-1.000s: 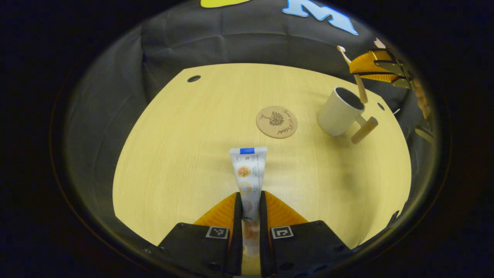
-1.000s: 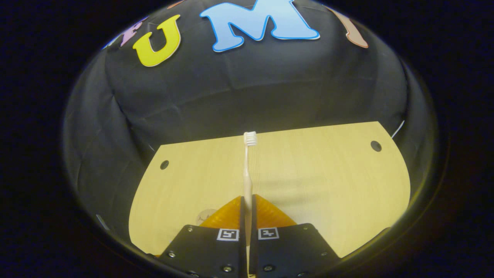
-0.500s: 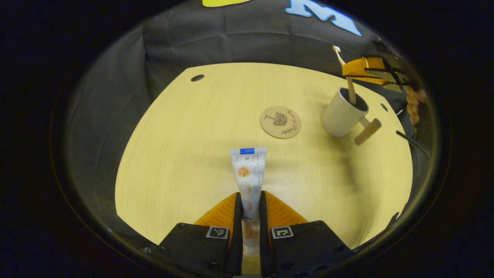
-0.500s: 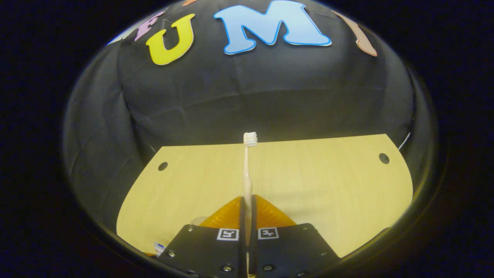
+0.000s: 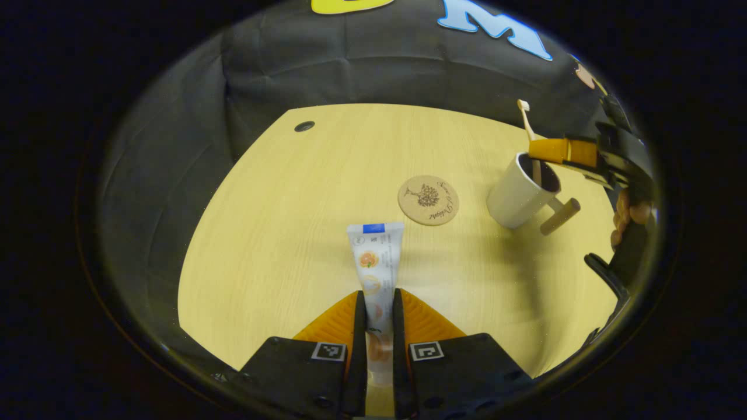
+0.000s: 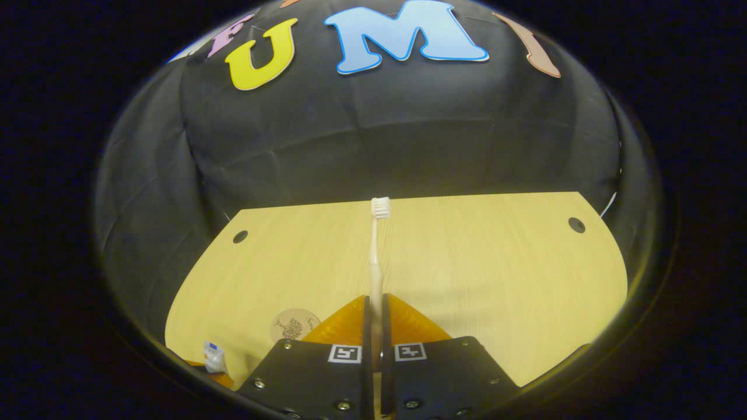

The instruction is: Put the toothbrush and toothpaste on the desktop into the cup, then pick up the cup and place it on the coaster on the desktop.

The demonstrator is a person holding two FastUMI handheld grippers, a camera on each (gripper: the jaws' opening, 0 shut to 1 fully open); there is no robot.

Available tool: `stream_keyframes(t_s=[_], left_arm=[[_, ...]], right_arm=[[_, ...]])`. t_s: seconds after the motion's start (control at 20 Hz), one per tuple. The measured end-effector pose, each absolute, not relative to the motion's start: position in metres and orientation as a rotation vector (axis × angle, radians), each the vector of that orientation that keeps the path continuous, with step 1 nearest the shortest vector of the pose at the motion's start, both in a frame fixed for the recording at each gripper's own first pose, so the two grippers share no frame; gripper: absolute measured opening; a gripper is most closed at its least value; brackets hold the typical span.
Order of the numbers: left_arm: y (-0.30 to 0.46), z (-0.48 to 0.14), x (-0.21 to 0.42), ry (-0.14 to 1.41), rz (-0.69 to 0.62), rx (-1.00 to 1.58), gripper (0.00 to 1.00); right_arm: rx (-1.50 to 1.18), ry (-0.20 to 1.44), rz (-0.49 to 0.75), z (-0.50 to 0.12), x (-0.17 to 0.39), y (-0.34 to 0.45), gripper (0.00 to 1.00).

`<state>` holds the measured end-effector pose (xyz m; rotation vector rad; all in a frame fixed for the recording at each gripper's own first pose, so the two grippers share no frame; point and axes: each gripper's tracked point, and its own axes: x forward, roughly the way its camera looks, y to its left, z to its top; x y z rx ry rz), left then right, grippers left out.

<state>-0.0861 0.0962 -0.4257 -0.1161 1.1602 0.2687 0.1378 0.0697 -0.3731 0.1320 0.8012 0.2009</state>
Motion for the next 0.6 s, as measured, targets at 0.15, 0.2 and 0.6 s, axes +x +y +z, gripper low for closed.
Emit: stream_keyframes(t_s=[0.15,0.2,0.6], left_arm=[[0.102,-0.420,-0.067,1.138,0.272,-0.116,0.25],[0.103,-0.418,-0.060,1.130,0.272,-0.114,0.25],[0.090,-0.409,-0.019,1.109,0.262,-0.123,0.26]], right_arm=[[0.108,0.794,0.205,-0.372,0.126,0.068,0.06],[0.100,0.793,0.208,-0.372,0.122,0.068,0.11],[0.018,0.791,0.238,-0.376,0.090,0.065,0.14]])
